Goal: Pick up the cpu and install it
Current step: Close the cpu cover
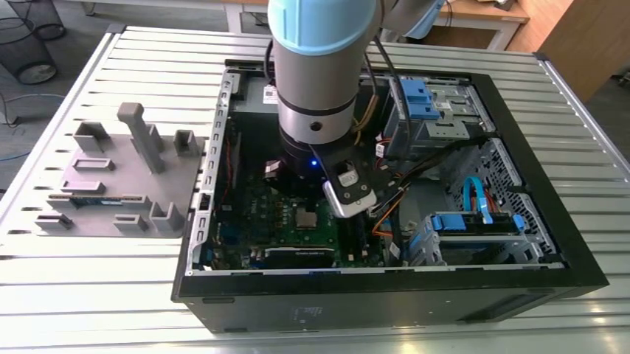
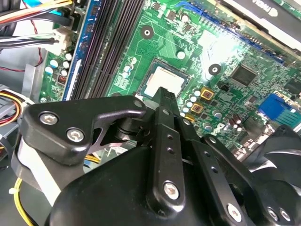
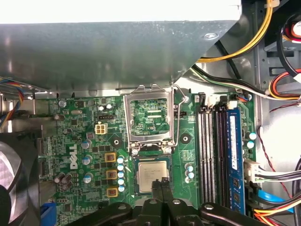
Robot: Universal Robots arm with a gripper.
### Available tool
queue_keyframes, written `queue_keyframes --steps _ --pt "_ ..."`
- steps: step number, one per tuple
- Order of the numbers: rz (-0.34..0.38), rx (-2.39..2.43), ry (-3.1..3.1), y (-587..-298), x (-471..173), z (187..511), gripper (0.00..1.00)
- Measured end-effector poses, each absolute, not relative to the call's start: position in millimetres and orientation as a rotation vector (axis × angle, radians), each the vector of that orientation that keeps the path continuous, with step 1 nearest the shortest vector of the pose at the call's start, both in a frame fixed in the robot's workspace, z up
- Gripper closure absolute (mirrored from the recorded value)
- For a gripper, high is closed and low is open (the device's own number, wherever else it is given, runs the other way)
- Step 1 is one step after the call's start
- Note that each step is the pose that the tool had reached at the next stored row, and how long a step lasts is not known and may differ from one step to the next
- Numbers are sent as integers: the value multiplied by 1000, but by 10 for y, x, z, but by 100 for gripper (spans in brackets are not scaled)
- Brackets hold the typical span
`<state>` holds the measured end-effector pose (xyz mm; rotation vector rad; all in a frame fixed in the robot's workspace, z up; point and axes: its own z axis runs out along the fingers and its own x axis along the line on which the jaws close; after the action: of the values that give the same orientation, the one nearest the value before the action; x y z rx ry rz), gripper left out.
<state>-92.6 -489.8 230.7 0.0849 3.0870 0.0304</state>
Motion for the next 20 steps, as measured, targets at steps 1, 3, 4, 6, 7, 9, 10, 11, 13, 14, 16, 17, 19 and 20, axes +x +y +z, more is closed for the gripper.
queue_keyframes --steps 1,3,4,6,7,9,10,11,13,14,16,17,19,20 --pt "30 85 3087 -4898 -919 2307 89" --pt "30 85 3087 -4898 -906 2307 89" --pt "30 85 3087 -4898 -900 2306 89" --pt "30 85 3087 -4898 -891 2306 89" --pt "30 85 3087 -4898 -887 2306 89" --pt "30 85 3087 -4898 -872 2304 89" --pt "30 85 3087 -4898 -869 2304 89" --pt "30 85 3087 -4898 -867 2305 89" --pt "30 85 3087 -4898 -865 2304 89" --pt "30 85 3087 -4897 -865 2304 89" --pt "30 85 3087 -4897 -861 2303 89" --pt "30 85 3087 -4897 -857 2303 89" --pt "30 85 3088 -4897 -847 2301 89" --pt "30 85 3088 -4897 -840 2300 89"
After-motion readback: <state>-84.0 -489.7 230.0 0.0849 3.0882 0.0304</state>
